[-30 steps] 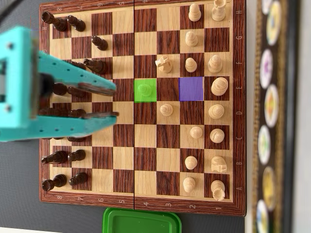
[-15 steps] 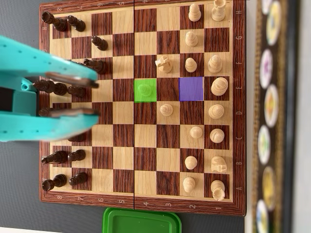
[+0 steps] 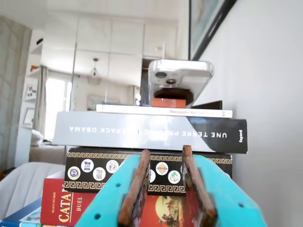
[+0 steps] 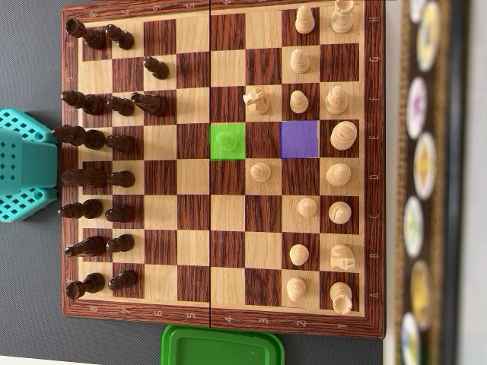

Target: Play chess

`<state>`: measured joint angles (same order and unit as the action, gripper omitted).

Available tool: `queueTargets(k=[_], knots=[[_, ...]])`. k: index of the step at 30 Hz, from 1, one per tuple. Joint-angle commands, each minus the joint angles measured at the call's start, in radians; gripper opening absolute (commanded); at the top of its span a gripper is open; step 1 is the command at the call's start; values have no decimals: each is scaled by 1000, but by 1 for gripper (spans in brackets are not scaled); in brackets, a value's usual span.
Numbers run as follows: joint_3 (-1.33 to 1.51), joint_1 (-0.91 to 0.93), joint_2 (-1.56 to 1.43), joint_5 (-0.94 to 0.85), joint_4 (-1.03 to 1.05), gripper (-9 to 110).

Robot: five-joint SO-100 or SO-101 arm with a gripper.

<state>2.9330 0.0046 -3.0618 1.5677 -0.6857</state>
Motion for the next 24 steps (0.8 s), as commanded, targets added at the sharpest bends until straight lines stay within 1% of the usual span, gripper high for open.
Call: queueTargets(k=[1, 15, 24], knots=[[26, -2, -55, 6, -127, 12], [173, -9, -265, -8, -466, 12], [225, -6, -282, -8, -762, 11]])
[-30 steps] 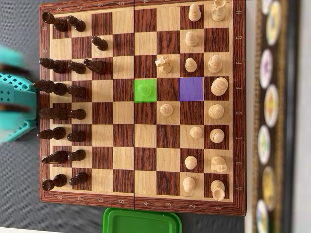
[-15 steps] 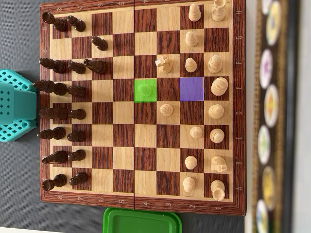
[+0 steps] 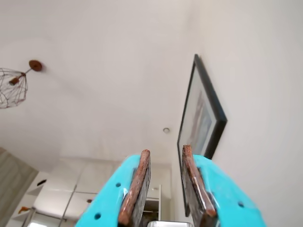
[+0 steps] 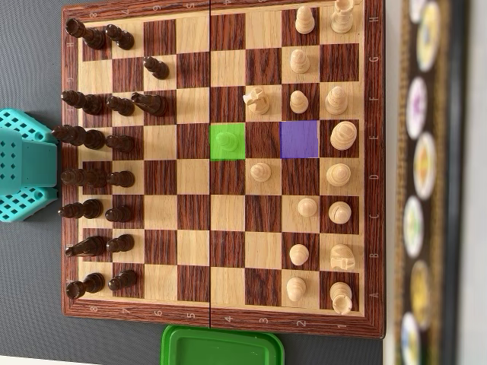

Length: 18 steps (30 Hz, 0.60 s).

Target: Play chess

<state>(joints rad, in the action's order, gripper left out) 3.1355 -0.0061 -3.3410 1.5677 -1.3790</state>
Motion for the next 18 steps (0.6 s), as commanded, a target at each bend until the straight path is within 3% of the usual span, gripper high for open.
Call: queueTargets(k=[1, 13, 18], knots=[[23, 6, -3, -8, -95, 11], [23, -5, -5, -252, -413, 11], [25, -8, -6, -264, -426, 11]])
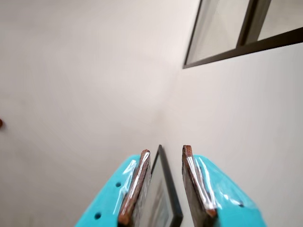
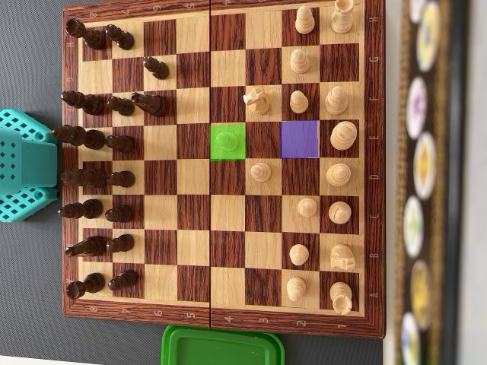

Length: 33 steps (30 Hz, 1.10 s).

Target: Play chess

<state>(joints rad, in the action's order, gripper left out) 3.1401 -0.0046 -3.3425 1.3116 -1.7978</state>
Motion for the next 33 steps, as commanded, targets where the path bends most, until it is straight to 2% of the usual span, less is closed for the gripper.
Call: queueTargets(k=[1, 7, 33], knots=[[20, -9, -5, -6, -8, 11], [20, -18, -5, 110, -8, 11], [20, -15, -3, 118, -8, 11]])
